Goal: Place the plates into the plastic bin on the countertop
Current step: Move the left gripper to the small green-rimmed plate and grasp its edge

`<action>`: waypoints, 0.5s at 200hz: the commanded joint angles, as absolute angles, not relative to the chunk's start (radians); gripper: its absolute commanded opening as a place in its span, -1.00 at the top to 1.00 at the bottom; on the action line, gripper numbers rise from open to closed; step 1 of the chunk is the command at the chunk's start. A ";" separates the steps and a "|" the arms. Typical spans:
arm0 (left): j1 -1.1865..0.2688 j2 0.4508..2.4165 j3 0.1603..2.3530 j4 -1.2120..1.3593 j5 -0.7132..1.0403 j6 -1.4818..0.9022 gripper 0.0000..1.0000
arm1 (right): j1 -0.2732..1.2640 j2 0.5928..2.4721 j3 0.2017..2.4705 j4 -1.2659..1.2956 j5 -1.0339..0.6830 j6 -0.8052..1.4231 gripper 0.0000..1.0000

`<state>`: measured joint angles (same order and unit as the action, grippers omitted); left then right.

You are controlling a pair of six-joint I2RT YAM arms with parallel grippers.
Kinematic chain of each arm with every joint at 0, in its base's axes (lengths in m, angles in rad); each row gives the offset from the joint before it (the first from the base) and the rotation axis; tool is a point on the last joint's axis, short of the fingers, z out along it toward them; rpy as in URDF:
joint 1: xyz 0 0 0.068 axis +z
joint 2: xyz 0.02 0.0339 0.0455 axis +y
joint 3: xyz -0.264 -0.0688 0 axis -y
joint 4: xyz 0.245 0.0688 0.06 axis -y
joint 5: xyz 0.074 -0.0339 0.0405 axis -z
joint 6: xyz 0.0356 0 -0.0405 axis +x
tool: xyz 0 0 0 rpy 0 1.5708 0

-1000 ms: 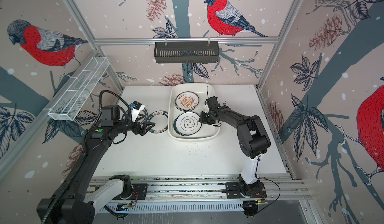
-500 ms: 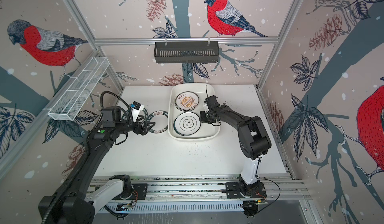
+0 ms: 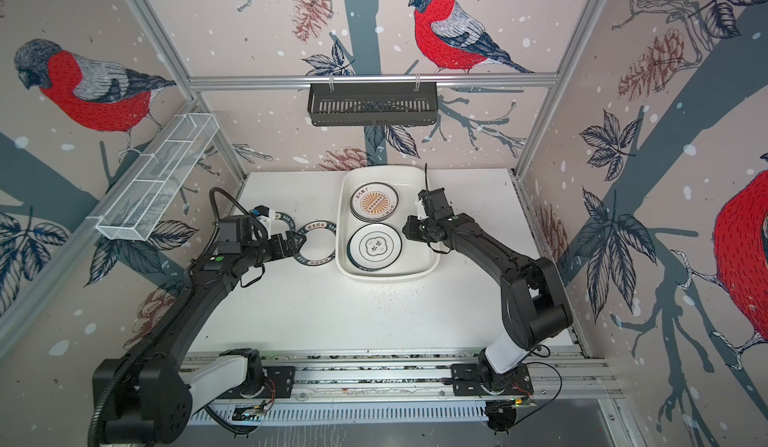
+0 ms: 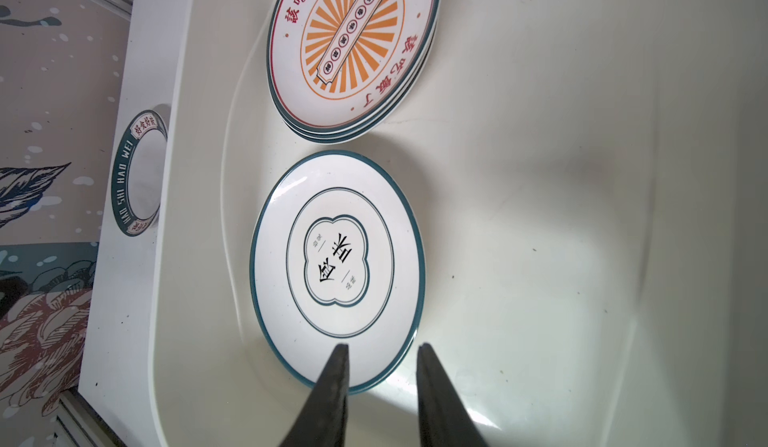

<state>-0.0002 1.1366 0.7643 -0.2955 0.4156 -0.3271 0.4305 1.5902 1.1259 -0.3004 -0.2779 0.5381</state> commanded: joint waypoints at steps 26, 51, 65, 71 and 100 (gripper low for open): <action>0.100 1.248 0.686 -0.155 0.527 -0.517 -0.83 | 0.429 1.525 1.073 -0.250 -0.275 0.562 0.39; 0.147 1.301 0.646 -0.095 0.576 -0.537 -0.79 | 0.427 1.511 1.065 -0.256 -0.273 0.558 0.39; 0.148 1.328 0.644 -0.084 0.568 -0.531 -0.78 | 0.425 1.503 1.065 -0.259 -0.273 0.559 0.39; 0.152 1.338 0.639 -0.072 0.575 -0.532 -0.78 | 0.425 1.499 1.065 -0.259 -0.273 0.561 0.39; 0.156 1.404 0.651 -0.051 0.624 -0.532 -0.73 | 0.425 1.488 1.059 -0.256 -0.273 0.566 0.40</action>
<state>0.1513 1.3628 0.6392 -0.1116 0.5674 -0.5201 0.4240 1.4990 1.0653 -0.2749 -0.2787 0.5529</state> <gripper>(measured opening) 0.879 0.303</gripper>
